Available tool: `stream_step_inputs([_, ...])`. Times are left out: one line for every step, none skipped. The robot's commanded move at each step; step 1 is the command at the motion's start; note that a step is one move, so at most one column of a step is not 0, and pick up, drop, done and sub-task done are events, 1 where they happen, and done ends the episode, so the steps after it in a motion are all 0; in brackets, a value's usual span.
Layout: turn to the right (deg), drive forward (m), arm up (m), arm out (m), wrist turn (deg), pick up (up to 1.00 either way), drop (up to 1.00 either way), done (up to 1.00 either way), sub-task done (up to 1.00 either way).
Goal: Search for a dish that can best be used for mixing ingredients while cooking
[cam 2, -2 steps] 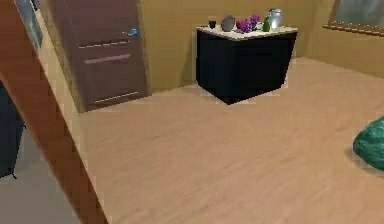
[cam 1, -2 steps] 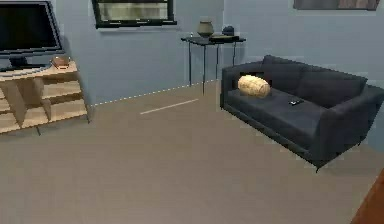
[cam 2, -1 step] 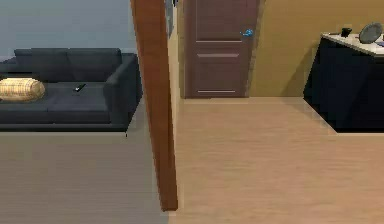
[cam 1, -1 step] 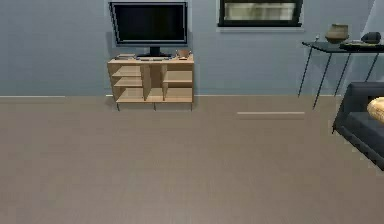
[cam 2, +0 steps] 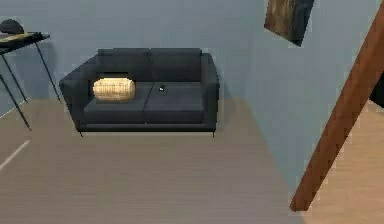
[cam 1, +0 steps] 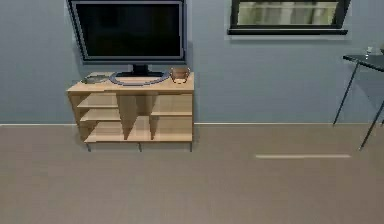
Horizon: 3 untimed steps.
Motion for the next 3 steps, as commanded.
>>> stream_step_inputs([0.0,1.00,0.00,0.00,0.0,0.00,0.00,0.00,0.00])
stream_step_inputs([-3.0,0.00,0.00,0.00,0.0,0.00,0.00,0.00,0.00])
stream_step_inputs([0.0,0.25,0.00,0.00,0.0,0.00,0.00,0.00,0.00])
